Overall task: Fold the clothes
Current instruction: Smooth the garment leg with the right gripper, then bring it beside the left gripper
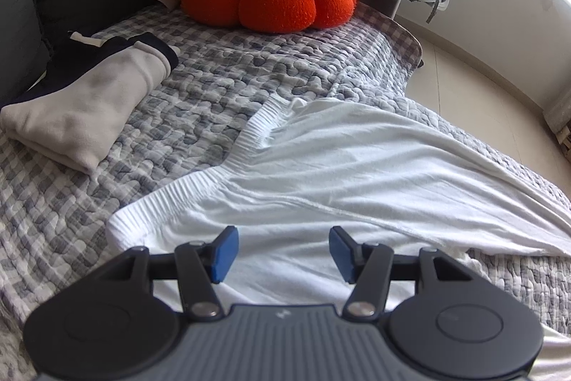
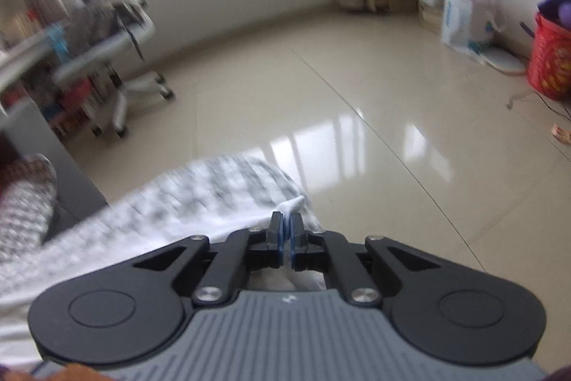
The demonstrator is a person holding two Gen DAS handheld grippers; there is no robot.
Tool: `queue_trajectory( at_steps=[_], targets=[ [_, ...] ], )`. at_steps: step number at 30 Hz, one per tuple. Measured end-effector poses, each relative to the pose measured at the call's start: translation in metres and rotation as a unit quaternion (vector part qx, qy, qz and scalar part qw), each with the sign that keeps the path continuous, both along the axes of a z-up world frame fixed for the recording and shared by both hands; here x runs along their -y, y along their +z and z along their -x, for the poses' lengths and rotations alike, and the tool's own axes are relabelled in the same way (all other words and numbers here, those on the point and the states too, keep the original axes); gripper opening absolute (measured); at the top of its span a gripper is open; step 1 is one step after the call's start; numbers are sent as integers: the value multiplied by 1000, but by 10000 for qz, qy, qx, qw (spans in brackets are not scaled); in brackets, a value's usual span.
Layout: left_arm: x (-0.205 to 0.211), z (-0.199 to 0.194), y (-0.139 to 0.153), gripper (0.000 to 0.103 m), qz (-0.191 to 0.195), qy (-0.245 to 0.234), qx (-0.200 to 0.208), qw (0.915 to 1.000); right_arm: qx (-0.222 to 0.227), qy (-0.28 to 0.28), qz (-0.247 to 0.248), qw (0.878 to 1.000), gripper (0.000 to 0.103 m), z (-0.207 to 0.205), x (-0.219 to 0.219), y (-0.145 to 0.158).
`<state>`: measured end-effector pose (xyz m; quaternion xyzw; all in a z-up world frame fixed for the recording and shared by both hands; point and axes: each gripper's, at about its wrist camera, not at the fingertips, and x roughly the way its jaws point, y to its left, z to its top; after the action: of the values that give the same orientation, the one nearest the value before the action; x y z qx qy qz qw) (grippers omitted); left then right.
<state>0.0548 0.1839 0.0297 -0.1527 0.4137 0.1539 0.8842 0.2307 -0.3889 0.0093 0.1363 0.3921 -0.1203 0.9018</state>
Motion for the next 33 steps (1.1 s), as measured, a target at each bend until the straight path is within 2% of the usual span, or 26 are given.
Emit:
queue_trajectory(
  at_steps=[2, 6, 8, 9, 10, 11, 13, 18, 22, 27, 31, 33],
  targets=[
    [-2, 0, 1, 58, 42, 25, 13, 10000, -288, -188, 550, 9979, 3, -2, 2, -13],
    [-3, -1, 1, 59, 66, 67, 37, 9999, 191, -19, 260, 9995, 4, 5, 6, 1],
    [-3, -3, 0, 59, 47, 76, 24, 10000, 476, 151, 141, 9987, 17, 8, 1, 12],
    [-3, -3, 0, 59, 48, 76, 25, 10000, 619, 236, 81, 9978, 18, 9, -2, 18],
    [-3, -2, 0, 59, 49, 76, 28, 10000, 678, 439, 73, 9967, 21, 9, -10, 21],
    [-3, -2, 0, 59, 51, 76, 30, 10000, 713, 675, 80, 9951, 30, 8, -20, 24],
    [-4, -2, 0, 59, 54, 76, 35, 10000, 702, 1101, 43, 9914, 40, 6, -41, 26],
    [-7, -2, 1, 59, 113, 109, 40, 9999, 480, 2087, -88, 9768, 40, 1, -100, 22],
    [-9, -1, 2, 59, 158, 131, 43, 9998, 239, 2548, -303, 9662, 40, -8, -139, 13],
    [-15, 0, 2, 60, 248, 199, 35, 9995, 288, 2604, 547, 9635, 50, -16, -181, 2],
    [-19, -1, 2, 60, 277, 244, 19, 9993, 507, 2260, 925, 9684, 53, -28, -193, -4],
    [-21, -1, 1, 60, 295, 259, 12, 9992, 557, 2041, 1278, 9690, 55, -34, -197, -8]
  ],
)
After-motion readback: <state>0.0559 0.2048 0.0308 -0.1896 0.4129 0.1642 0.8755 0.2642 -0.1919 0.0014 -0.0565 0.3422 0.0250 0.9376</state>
